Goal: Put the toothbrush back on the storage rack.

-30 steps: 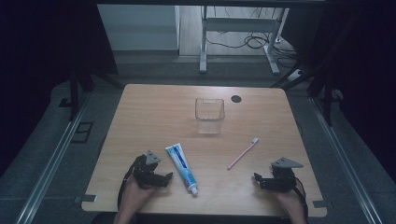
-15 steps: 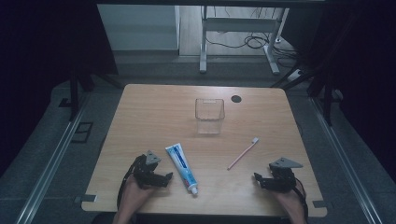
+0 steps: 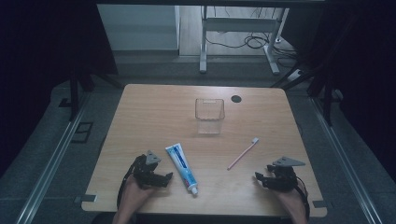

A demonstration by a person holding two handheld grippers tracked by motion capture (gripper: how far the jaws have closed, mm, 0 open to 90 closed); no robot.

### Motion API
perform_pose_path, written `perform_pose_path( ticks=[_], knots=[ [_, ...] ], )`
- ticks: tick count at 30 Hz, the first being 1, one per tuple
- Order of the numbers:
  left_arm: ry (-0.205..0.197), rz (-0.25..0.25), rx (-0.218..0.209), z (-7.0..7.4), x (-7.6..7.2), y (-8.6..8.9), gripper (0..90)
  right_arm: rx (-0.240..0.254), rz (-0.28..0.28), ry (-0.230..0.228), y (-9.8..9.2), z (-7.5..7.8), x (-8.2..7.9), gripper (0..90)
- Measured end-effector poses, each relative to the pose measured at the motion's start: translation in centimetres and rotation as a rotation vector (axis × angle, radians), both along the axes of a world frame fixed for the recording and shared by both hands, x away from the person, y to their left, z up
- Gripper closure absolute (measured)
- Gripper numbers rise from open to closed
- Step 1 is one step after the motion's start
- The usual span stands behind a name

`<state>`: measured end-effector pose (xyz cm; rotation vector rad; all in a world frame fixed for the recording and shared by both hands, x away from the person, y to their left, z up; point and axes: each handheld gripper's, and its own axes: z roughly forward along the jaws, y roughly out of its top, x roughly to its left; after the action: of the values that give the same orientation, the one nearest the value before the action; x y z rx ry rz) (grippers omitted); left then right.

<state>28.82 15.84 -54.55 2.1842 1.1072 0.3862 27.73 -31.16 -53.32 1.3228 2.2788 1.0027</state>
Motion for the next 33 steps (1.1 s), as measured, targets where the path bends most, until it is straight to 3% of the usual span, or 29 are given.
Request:
perform_pose_path(
  ticks=[7,20,33],
  knots=[
    [0.001,0.001,0.0,0.0,0.0,0.0,1.3,0.014,0.037,0.016,0.6,0.3,0.1,41.8],
    [-0.001,0.006,0.002,0.0,0.0,0.0,1.5,0.056,0.062,0.014,0.6,1.4,0.4,61.7],
    [-0.002,0.01,0.0,0.0,0.0,0.0,1.8,0.051,0.128,0.043,2.2,2.1,1.5,76.0]
  ],
)
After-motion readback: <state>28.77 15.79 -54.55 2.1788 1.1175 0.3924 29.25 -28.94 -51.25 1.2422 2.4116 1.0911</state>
